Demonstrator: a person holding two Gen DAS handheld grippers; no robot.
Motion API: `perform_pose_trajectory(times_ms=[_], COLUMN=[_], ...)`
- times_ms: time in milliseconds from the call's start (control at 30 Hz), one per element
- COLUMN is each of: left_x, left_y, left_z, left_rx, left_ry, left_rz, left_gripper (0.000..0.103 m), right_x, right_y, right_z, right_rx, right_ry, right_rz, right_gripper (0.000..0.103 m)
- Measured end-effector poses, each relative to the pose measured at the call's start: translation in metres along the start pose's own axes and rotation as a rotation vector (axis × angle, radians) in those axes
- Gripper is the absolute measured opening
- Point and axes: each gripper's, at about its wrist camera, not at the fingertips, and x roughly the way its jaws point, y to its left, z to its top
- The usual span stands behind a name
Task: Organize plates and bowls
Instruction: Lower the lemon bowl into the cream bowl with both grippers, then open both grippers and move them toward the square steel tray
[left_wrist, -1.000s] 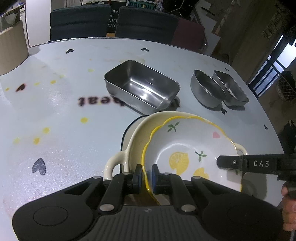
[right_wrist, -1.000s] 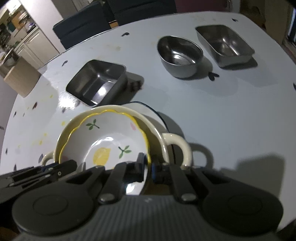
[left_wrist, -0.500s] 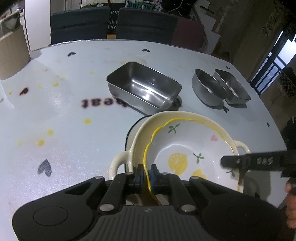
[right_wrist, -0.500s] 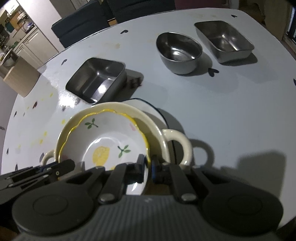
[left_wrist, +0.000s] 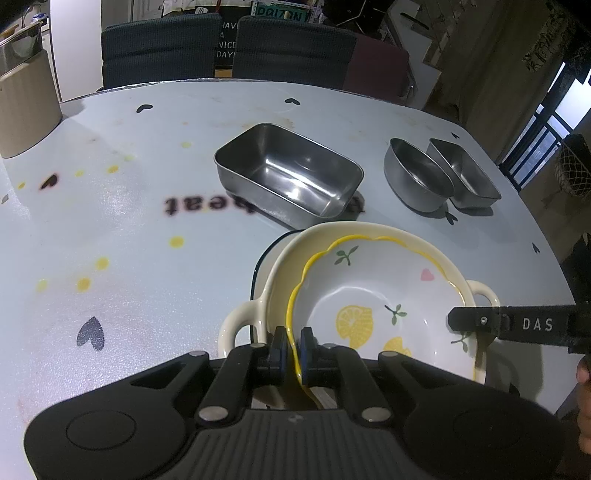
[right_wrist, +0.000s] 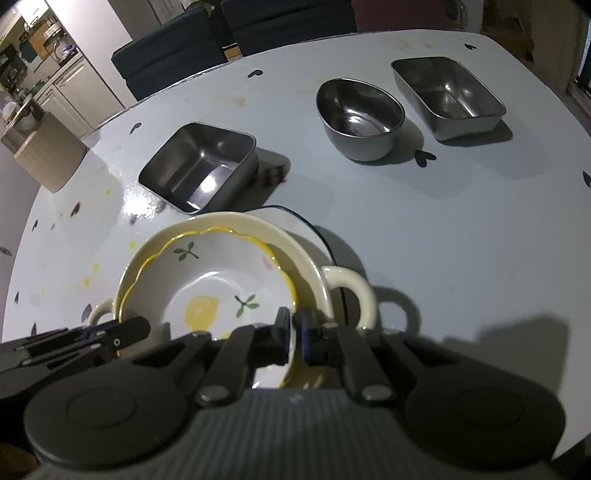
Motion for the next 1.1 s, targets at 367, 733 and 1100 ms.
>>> perform_pose_trajectory(times_ms=[367,733,1100], left_x=[-0.011,-0.069,-0.059], left_y=[-0.004,-0.017,0.019], left_z=[-0.005,0.001,0.064], left_rx=[0.016,0.130,0.196], left_ry=[0.005,-0.138,-0.243], left_rz=[-0.012,-0.051,0.078], left_gripper=[0.019,0.069,0.103], right_x=[-0.009,-0.047,-0.035], right_y=[0.008,0.005,-0.001], right_z=[-0.007,-0.021,0.020], right_rx=[-0.048,-0.041,0.051], right_ry=[-0.014,-0.144,-0.266], right_rz=[-0.002,0.037,0.087], right_gripper=[0.021,0.050,0.092])
